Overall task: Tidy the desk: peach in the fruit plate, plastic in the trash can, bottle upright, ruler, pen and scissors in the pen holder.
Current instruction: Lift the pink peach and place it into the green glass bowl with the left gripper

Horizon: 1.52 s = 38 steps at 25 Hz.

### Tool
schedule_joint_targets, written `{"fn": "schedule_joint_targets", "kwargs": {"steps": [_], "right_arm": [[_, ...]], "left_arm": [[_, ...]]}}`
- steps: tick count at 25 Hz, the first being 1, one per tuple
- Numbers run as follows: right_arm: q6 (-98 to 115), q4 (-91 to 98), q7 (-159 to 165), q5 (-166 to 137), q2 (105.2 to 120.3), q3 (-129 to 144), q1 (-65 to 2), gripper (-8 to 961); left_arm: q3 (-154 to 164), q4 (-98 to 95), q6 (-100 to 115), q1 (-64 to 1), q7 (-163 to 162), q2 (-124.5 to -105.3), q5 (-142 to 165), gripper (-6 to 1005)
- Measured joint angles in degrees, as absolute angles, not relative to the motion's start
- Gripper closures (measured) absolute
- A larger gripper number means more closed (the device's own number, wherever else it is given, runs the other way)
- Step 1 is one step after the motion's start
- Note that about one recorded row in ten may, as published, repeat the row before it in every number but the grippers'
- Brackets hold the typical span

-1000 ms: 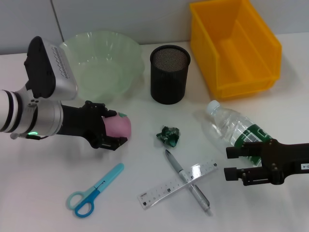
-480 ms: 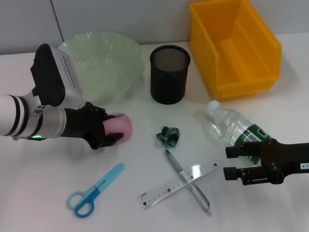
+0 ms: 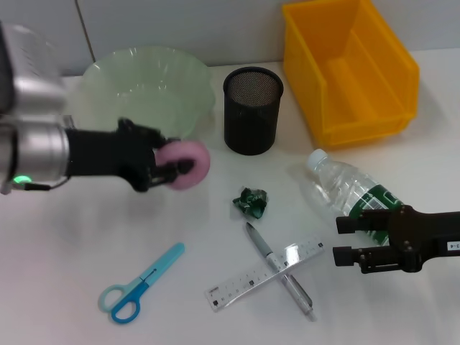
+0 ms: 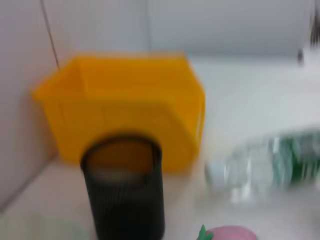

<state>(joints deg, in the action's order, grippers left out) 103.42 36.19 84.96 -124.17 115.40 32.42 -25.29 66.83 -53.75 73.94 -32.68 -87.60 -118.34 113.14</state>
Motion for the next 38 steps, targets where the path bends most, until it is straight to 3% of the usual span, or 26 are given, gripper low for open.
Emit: {"fn": "schedule_joint_targets", "kwargs": {"steps": [7, 15, 16, 28, 38], "right_arm": [[103.4, 36.2, 85.2, -124.2, 115.46, 32.4, -25.4, 196], [103.7, 36.2, 85.1, -123.9, 115.73, 32.4, -25.2, 197], [103.7, 36.2, 85.0, -123.9, 115.79, 32.5, -25.2, 197], [103.9, 36.1, 85.0, -124.1, 115.86, 32.5, -25.1, 196], [103.9, 36.2, 84.9, -124.2, 115.84, 32.7, -25.2, 197]], "left_arm": [[57.8, -51.8, 75.0, -32.6, -84.8, -118.57, 97.3, 666], [62.7, -36.1, 50.9, -37.8, -73.2, -118.89, 80.8, 701], [64.3, -30.1, 41.7, -41.2, -69.4, -119.04, 77.4, 706], [67.8, -25.4, 33.0, -43.8, -69.6, -119.09, 76.6, 766], [67.8, -25.4, 32.9, -43.7, -69.8, -119.09, 76.6, 304]]}}
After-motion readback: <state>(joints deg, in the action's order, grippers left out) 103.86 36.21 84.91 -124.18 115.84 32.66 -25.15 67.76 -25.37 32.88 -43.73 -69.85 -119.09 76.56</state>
